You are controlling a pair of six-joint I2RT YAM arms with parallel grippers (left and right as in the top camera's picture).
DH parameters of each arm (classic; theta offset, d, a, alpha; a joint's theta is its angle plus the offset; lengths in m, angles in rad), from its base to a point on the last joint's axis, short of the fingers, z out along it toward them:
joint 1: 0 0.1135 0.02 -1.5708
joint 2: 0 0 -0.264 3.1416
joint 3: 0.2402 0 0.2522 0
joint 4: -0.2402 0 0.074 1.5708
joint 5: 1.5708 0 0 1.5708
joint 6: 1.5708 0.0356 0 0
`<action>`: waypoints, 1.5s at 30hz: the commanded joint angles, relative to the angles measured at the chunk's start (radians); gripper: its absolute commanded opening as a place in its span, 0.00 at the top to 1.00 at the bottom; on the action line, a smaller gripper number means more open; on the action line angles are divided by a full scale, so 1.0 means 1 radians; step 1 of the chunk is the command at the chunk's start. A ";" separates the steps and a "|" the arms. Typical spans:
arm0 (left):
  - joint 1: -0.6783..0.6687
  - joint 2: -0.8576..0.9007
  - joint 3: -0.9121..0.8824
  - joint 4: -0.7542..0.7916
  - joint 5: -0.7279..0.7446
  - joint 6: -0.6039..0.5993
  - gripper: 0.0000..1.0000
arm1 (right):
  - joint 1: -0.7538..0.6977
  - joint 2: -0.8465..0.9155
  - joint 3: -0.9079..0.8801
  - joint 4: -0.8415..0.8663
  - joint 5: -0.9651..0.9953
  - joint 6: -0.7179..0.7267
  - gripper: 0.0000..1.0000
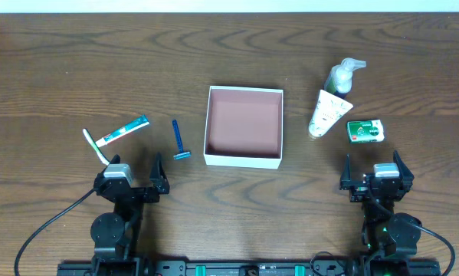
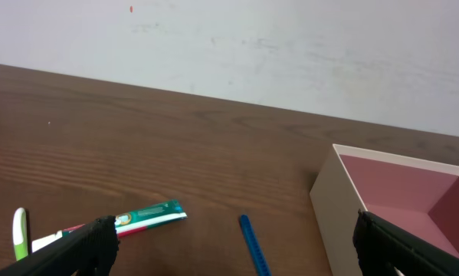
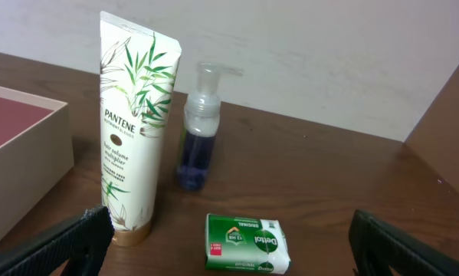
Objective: Pack container
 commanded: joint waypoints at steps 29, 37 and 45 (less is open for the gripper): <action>0.005 0.000 -0.018 -0.034 0.012 0.002 0.02 | -0.009 -0.009 -0.006 0.016 0.070 -0.063 0.01; 0.005 0.000 -0.018 -0.034 0.012 0.002 0.02 | -0.008 -0.003 0.051 0.035 -0.202 0.024 0.01; 0.005 0.000 -0.018 -0.034 0.012 0.002 0.02 | -0.008 0.277 0.532 -0.275 -0.336 0.106 0.01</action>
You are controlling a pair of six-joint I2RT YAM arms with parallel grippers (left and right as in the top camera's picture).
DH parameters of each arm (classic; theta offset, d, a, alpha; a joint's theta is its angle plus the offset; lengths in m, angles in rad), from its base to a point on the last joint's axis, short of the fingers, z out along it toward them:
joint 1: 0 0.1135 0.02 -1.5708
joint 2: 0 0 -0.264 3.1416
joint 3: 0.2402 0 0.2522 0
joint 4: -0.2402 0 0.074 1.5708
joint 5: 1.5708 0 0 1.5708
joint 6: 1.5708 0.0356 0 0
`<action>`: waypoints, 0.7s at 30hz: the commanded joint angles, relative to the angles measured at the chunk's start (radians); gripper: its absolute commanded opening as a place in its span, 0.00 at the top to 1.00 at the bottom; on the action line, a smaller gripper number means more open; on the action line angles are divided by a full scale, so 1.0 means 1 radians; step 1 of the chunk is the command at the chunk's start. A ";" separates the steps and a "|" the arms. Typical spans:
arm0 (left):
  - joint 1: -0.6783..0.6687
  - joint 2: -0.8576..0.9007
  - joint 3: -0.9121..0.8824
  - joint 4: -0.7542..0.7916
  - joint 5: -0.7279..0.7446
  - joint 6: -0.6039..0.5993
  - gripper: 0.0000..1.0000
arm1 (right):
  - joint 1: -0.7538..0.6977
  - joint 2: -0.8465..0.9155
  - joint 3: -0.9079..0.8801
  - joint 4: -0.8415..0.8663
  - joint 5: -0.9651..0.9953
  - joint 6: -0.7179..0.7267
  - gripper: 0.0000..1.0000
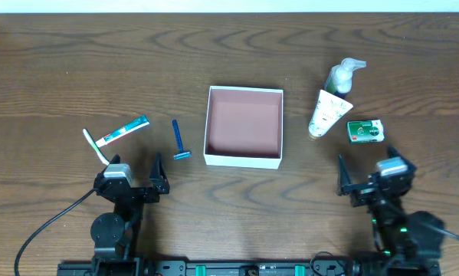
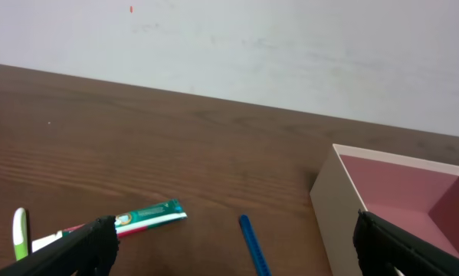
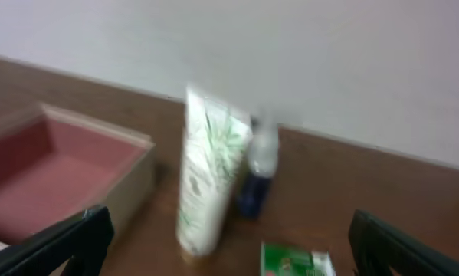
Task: Pack container
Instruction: 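Reach right gripper to the white Pantene tube and grasp it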
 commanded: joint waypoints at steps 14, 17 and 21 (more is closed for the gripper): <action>0.005 0.000 -0.018 -0.034 0.012 0.002 0.02 | -0.008 1.031 1.137 -0.766 -0.274 0.040 0.01; 0.005 0.000 -0.018 -0.034 0.012 0.002 0.02 | -0.009 1.117 1.147 -0.771 -0.251 -0.064 0.01; 0.005 0.000 -0.018 -0.034 0.012 0.002 0.02 | -0.009 1.197 1.147 -0.779 -0.184 -0.175 0.10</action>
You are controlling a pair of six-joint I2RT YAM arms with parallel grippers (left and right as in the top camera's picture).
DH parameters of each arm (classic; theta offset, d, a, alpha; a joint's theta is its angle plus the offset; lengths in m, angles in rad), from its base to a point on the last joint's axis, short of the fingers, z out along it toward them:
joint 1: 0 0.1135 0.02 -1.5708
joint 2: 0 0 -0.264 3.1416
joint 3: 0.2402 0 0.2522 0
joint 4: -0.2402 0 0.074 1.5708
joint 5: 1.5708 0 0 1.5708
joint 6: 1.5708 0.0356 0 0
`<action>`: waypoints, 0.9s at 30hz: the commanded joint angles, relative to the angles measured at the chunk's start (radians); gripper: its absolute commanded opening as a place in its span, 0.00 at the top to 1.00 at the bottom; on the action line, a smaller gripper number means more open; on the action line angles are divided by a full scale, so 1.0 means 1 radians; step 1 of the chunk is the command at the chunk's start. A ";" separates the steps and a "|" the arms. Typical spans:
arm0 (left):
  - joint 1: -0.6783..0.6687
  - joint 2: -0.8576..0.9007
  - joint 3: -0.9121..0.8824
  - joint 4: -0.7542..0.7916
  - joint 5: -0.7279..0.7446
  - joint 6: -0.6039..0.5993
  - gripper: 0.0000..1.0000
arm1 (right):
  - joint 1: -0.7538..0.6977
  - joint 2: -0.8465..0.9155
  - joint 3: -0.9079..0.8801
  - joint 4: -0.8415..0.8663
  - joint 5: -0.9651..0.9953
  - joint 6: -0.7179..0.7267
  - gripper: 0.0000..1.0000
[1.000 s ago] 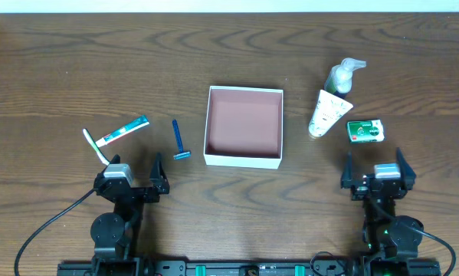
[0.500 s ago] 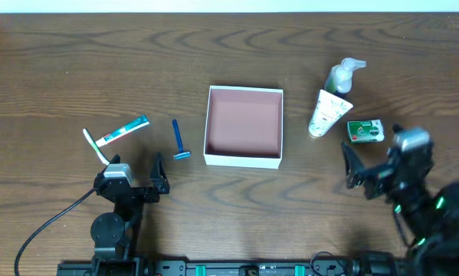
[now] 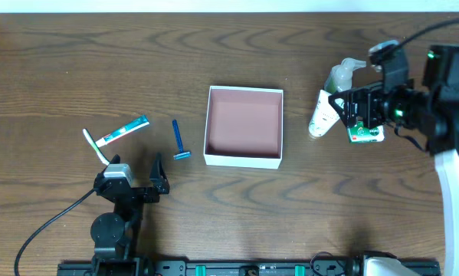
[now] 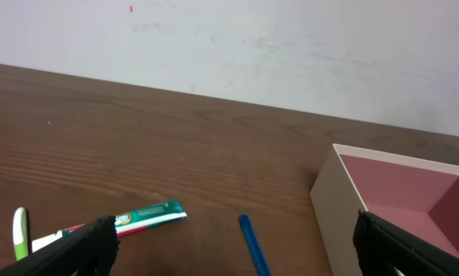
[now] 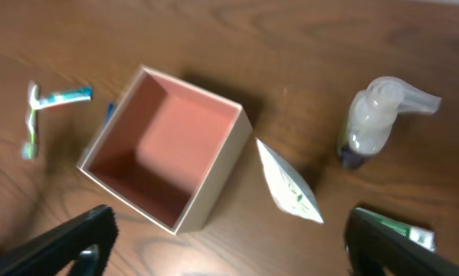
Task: Pack container
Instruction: 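Reach right gripper to the white Pantene tube and grasp it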
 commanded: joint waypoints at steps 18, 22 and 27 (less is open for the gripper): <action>0.005 -0.001 -0.018 -0.034 0.012 0.002 0.02 | 0.009 0.217 0.014 0.028 0.123 -0.236 0.41; 0.005 -0.001 -0.018 -0.034 0.012 0.002 0.02 | 0.019 0.237 0.008 0.027 0.117 -0.236 0.42; 0.005 -0.001 -0.018 -0.034 0.012 0.002 0.02 | 0.023 0.266 0.008 0.030 0.087 -0.237 0.44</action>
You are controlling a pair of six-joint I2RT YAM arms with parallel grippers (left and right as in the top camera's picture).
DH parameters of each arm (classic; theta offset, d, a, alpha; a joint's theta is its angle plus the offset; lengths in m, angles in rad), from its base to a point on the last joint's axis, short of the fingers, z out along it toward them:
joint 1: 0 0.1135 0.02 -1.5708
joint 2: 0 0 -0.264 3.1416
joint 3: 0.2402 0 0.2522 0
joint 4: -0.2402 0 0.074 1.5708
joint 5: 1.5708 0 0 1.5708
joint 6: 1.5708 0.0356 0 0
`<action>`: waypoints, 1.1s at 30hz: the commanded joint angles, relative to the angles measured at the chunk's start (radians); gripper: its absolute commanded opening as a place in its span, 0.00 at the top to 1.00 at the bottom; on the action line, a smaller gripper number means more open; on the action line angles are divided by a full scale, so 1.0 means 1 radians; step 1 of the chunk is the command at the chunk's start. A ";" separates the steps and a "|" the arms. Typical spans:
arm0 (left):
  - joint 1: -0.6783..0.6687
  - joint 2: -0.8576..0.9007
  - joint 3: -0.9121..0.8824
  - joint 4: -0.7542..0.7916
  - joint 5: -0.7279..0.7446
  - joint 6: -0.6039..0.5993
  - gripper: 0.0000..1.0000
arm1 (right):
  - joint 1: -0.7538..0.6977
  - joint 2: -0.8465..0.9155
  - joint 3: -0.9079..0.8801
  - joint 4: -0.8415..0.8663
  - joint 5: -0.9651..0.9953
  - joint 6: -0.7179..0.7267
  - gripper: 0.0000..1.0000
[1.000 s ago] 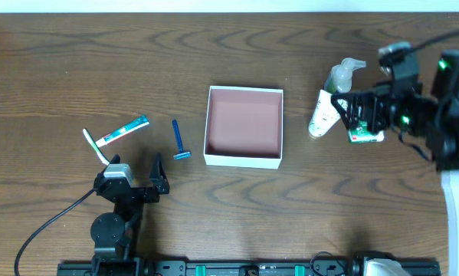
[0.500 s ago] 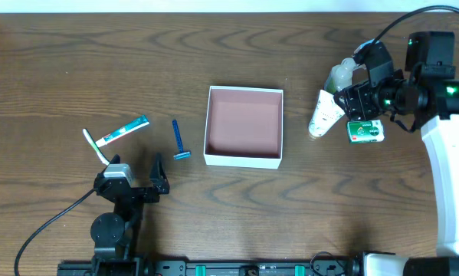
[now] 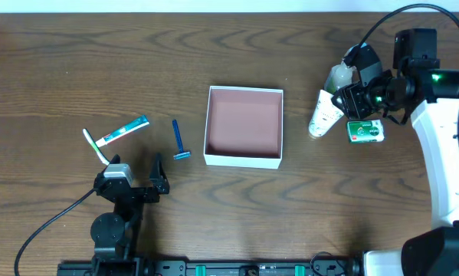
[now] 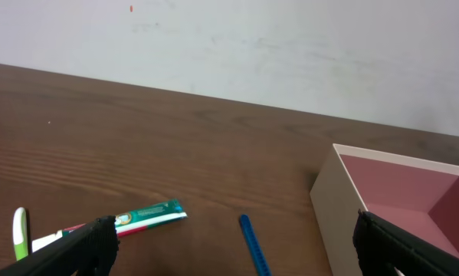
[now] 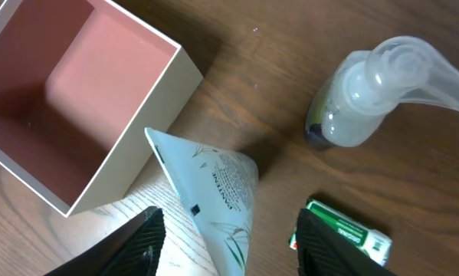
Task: Pack container
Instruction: 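Reach right gripper to the white Pantene tube and grasp it, then lift the Pantene tube and carry it over the box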
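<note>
The white box with a pink inside (image 3: 243, 126) sits mid-table. Right of it stand a white Pantene tube (image 3: 326, 113), a pump bottle (image 3: 341, 75) and a green soap bar (image 3: 365, 131). My right gripper (image 3: 350, 107) hovers over the tube, open; in its wrist view the tube (image 5: 214, 192) lies between the spread fingers (image 5: 129, 245), with the soap (image 5: 344, 234) just beyond the right one. Left of the box lie a blue razor (image 3: 179, 140), a toothpaste (image 3: 122, 130) and a toothbrush (image 3: 95, 146). My left gripper (image 3: 131, 178) rests open at the near edge.
The dark wooden table (image 3: 237, 215) stretches bare in front of the box. The right arm's white link (image 3: 444, 153) runs along the right side. A pale wall (image 4: 229, 46) rises behind the table's far edge.
My right gripper has come down closer to the Pantene tube, which now fills the space between its open fingers. The left arm and all items are where they were.
Both grippers first rested open at the near edge, the right one facing the tube, bottle and soap. Then the right gripper was moving off its rest. Then it was high over the right-hand items, looking down; now it is low over the tube.
</note>
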 commanded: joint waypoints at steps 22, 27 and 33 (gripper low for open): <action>0.005 -0.001 -0.018 -0.034 0.012 0.002 0.02 | 0.016 0.099 0.008 0.015 -0.055 0.031 0.99; 0.005 -0.001 -0.018 -0.034 0.012 0.002 0.02 | 0.016 0.079 0.020 0.023 -0.055 0.111 0.99; 0.005 -0.001 -0.018 -0.034 0.012 0.002 0.02 | 0.019 0.011 0.058 0.020 -0.020 0.229 0.98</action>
